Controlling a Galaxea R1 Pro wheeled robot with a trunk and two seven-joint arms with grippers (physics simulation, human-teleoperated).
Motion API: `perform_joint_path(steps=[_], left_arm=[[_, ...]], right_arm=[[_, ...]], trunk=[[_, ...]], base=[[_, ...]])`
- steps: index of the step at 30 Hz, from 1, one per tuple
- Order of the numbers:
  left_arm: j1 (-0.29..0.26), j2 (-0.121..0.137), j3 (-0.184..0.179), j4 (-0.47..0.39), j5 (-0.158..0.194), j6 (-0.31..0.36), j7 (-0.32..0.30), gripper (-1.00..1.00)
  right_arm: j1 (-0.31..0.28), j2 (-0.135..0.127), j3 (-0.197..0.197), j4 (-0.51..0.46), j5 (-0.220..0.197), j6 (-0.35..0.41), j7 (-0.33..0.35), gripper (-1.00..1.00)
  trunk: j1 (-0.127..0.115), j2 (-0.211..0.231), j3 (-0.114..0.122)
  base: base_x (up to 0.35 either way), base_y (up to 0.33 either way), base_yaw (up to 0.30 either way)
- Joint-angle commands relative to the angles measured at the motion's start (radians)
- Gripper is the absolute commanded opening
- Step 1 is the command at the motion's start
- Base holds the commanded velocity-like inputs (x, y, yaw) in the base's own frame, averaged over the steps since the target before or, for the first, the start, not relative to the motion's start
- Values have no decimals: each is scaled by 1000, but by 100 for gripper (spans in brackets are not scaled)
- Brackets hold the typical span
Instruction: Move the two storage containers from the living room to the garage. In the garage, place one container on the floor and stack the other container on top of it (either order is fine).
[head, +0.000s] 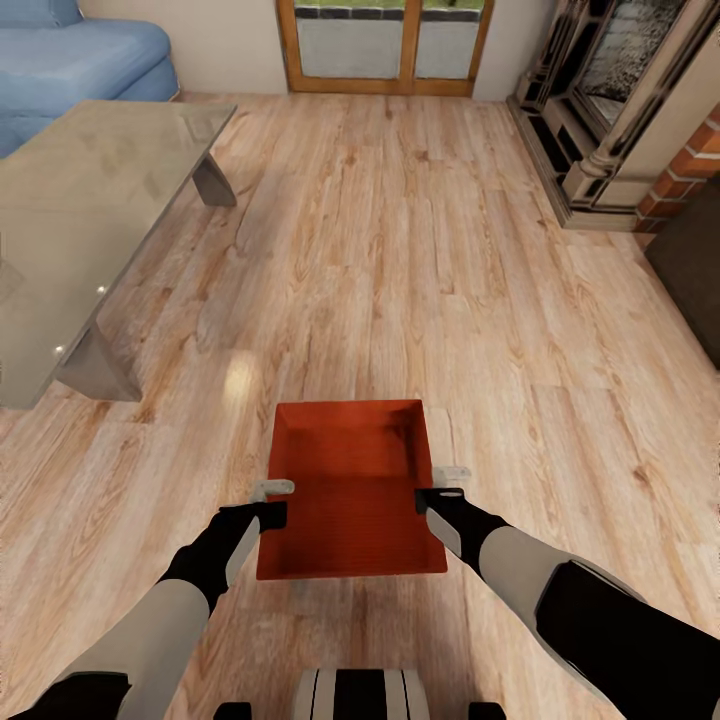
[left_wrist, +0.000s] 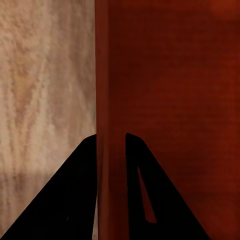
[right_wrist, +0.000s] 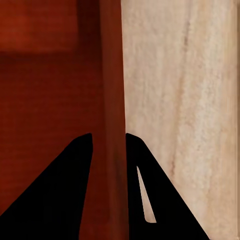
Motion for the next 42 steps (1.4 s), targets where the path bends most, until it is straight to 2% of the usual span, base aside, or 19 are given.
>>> perform_joint_path(steps=[1, 17, 18, 23, 29, 42], left_arm=[[1, 0, -2, 1, -1, 6, 10, -100], [1, 0, -2, 1, -1, 6, 10, -100], [1, 5, 4, -11, -1, 12, -3, -100], [1, -2, 24, -14, -41, 13, -7, -100], [1, -16, 51, -29, -88, 12, -12, -100], [1, -19, 75, -21, -113, 12, -24, -100]], right_arm=[[-1, -1, 9, -9, 6, 6, -1, -100], [-1, -3, 8, -10, 6, 1, 2, -100], [-1, 2, 7, 2, -14, -3, 2, -100], [-1, 1, -3, 7, -1, -6, 8, -100], [-1, -8, 36, -6, -54, -29, 11, -100], [-1, -9, 152, -8, -171, -30, 5, -100]], trunk=[[-4, 7, 3], [-65, 119, 53], [-65, 119, 53], [-65, 119, 53], [-65, 119, 53], [-65, 119, 53]], base=[[0, 0, 0], [0, 0, 0], [0, 0, 0], [0, 0, 0], [0, 0, 0], [0, 0, 0]])
